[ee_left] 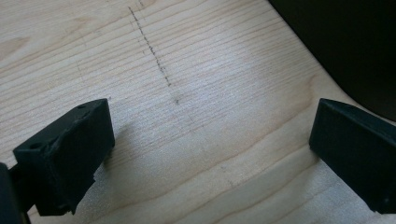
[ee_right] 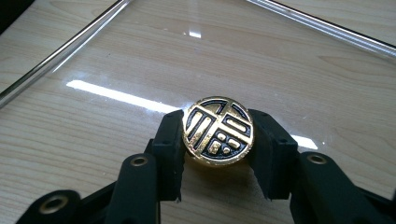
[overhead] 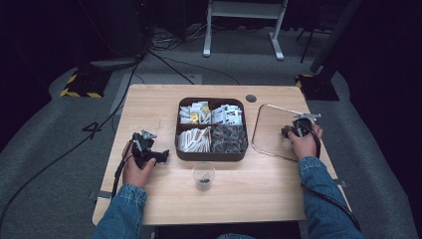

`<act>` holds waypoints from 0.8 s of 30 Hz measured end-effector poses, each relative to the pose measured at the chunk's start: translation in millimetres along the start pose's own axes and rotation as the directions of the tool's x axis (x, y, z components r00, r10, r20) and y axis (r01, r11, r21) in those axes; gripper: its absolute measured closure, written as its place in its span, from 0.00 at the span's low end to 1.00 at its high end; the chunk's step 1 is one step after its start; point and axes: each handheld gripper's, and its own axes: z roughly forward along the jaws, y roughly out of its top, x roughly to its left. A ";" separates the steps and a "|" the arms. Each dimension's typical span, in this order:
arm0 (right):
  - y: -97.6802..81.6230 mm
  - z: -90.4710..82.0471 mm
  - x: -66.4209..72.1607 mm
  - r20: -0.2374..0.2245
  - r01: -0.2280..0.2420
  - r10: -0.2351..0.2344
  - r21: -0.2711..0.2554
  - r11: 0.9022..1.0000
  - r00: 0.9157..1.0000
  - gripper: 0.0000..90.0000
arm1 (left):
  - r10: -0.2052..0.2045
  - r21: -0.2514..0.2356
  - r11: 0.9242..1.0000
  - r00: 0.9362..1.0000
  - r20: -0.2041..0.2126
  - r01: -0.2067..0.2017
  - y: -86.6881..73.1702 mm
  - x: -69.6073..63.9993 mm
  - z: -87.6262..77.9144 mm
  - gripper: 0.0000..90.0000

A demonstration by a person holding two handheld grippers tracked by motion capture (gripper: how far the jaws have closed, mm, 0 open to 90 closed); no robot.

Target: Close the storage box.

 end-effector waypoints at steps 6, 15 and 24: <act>1.3 -1.2 -1.0 -0.011 -0.015 0.015 0.010 1.000 1.000 0.65 | 0.001 0.000 1.000 1.000 0.000 -0.001 0.0 0.0 0.0 0.00; 5.2 -8.8 -1.1 -0.015 -0.007 0.008 0.015 1.000 1.000 0.66 | 0.001 -0.002 1.000 1.000 0.000 -0.001 0.0 -0.2 0.2 0.00; 15.0 -28.8 -4.5 -0.033 -0.016 0.016 -0.008 1.000 0.999 0.66 | 0.005 -0.001 1.000 1.000 -0.001 -0.005 0.0 -0.3 0.1 0.00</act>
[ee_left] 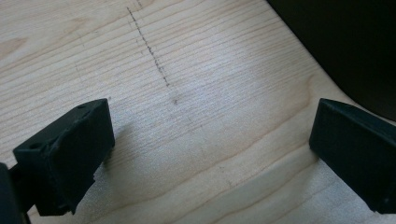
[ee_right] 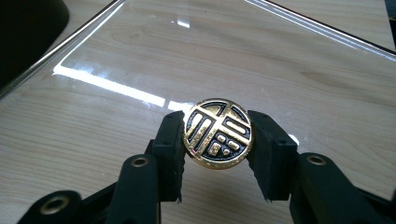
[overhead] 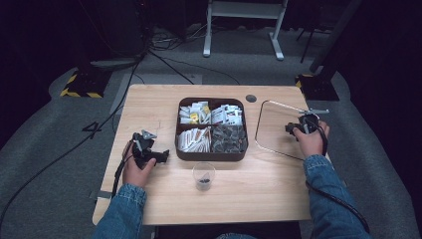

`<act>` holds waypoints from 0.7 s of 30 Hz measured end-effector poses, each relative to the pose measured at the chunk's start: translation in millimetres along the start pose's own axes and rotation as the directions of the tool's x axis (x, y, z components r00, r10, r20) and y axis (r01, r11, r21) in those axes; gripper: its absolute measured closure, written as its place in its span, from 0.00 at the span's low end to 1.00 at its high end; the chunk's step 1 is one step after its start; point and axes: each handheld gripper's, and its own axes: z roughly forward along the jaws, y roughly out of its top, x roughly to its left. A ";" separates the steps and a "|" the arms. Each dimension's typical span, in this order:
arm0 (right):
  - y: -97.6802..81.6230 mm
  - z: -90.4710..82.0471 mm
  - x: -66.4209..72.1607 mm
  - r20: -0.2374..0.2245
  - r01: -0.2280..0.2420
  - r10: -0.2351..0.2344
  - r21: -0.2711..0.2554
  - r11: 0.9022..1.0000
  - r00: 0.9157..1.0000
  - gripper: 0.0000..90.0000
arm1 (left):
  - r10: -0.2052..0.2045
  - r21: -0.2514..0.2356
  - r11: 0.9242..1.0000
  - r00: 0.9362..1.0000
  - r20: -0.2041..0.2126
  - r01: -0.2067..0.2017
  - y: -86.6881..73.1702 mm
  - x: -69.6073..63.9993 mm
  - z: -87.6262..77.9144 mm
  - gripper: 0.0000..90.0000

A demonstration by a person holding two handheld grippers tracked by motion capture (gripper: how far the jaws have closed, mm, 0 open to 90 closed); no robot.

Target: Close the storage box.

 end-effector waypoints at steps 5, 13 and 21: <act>5.9 -9.1 3.3 -0.013 -0.002 0.001 -0.019 1.000 1.000 0.66 | 0.000 0.000 1.000 1.000 0.000 0.000 0.0 0.0 0.0 0.00; 16.8 -20.0 13.9 -0.036 0.015 -0.016 -0.034 0.999 0.999 0.66 | 0.000 0.000 1.000 1.000 0.000 0.000 0.0 0.0 0.0 0.00; 27.0 -32.4 26.0 -0.062 0.027 -0.031 -0.060 0.998 0.998 0.66 | -0.001 0.000 1.000 1.000 0.001 0.001 0.0 -0.2 0.1 0.00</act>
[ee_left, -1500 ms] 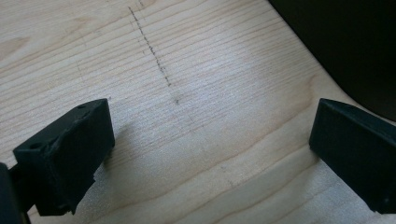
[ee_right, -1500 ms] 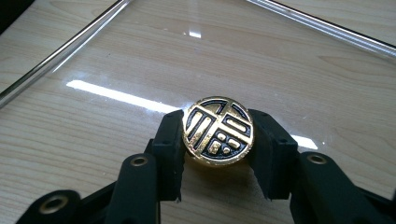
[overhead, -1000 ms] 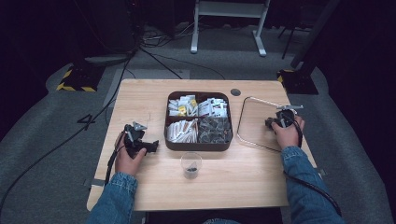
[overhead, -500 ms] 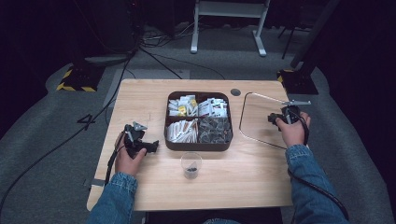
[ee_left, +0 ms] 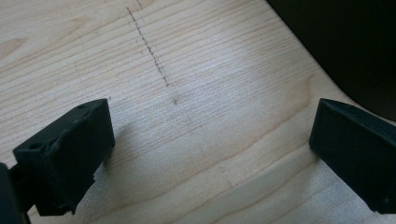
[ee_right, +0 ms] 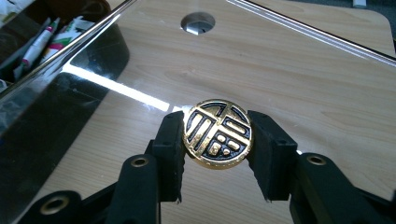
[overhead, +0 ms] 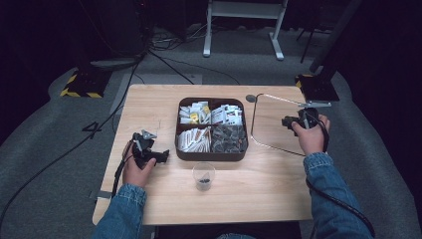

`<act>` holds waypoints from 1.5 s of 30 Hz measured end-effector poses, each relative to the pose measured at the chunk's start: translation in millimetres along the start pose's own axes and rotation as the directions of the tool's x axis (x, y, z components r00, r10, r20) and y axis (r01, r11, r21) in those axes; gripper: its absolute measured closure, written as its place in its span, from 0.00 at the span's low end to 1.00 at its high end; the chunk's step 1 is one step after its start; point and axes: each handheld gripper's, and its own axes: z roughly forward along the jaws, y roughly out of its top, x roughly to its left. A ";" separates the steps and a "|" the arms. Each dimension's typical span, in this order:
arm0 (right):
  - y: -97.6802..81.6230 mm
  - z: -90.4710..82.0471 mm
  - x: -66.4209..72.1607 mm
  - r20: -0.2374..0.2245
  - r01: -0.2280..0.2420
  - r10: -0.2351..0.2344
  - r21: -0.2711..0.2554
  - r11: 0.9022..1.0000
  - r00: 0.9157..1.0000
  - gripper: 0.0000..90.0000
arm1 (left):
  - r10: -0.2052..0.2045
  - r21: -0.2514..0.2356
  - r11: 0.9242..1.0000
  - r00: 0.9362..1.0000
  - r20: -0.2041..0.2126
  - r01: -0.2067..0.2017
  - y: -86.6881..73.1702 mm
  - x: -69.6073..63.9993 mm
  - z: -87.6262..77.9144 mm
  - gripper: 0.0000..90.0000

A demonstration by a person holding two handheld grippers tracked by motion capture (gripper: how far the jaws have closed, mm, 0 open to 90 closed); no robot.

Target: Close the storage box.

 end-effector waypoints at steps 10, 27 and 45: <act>14.0 -11.1 19.1 -0.033 0.023 -0.024 -0.018 1.000 0.999 0.66 | 0.000 -0.001 1.000 1.000 0.000 0.000 0.0 -0.2 0.2 0.00; 45.9 -3.5 77.0 -0.112 0.091 -0.093 -0.023 0.996 0.989 0.66 | -0.006 -0.001 1.000 1.000 0.001 0.006 -1.0 -1.0 -0.5 0.00; 76.0 16.7 143.3 -0.170 0.148 -0.154 -0.048 0.988 0.973 0.66 | -0.006 0.001 1.000 1.000 0.000 0.006 -0.9 -0.9 -0.7 0.00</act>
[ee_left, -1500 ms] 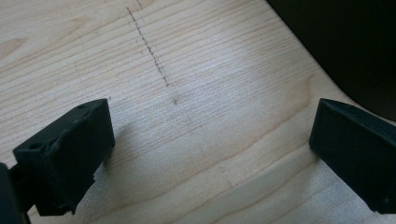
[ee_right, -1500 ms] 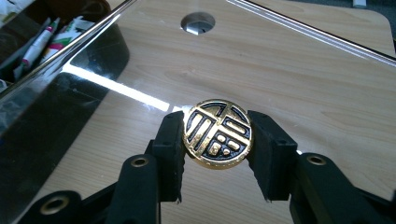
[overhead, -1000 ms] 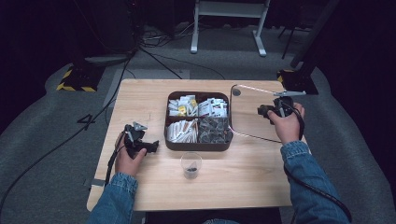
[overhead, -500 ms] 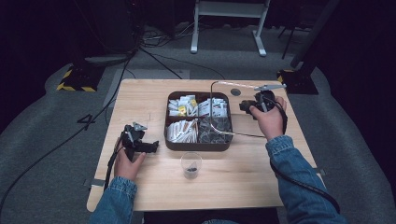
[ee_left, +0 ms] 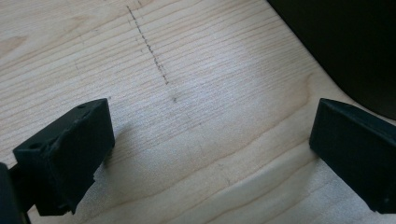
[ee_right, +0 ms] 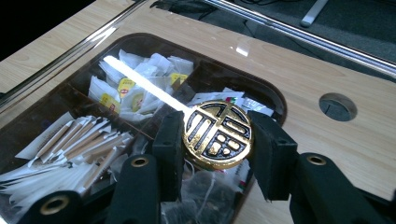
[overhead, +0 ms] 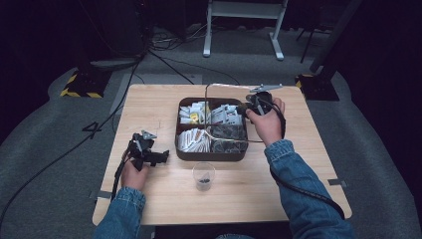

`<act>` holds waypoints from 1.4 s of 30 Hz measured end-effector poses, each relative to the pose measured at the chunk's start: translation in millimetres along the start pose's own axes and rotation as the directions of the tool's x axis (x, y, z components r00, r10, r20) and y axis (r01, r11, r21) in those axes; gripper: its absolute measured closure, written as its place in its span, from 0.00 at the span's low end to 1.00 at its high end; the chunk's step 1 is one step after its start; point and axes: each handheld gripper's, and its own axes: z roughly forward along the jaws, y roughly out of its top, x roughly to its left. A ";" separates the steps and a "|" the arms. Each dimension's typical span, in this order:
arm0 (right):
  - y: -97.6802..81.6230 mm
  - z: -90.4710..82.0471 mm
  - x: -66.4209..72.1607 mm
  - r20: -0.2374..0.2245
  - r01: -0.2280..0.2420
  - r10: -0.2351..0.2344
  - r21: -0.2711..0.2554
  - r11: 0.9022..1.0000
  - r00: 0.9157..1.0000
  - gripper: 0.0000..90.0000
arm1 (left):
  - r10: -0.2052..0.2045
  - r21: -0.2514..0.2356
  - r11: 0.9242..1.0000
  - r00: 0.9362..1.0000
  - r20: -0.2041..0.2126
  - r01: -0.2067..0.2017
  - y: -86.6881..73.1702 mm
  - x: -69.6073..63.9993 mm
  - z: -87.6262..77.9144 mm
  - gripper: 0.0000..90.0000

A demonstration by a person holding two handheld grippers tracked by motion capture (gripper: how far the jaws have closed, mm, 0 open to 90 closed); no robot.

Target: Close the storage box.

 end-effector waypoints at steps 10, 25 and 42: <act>15.8 13.0 23.0 -0.013 0.039 -0.039 0.017 0.999 0.999 0.66 | 0.012 0.000 1.000 1.000 0.010 -0.012 -0.8 1.9 -0.7 0.00; 22.2 29.5 39.5 -0.006 0.024 -0.024 0.023 0.999 1.000 0.65 | 0.011 0.000 1.000 1.000 0.010 -0.011 -0.8 1.9 -0.7 0.00; 9.0 65.1 60.6 -0.007 0.036 -0.035 0.066 0.997 0.999 0.65 | 0.006 -0.001 1.000 1.000 0.001 -0.006 -0.5 3.3 -0.4 0.00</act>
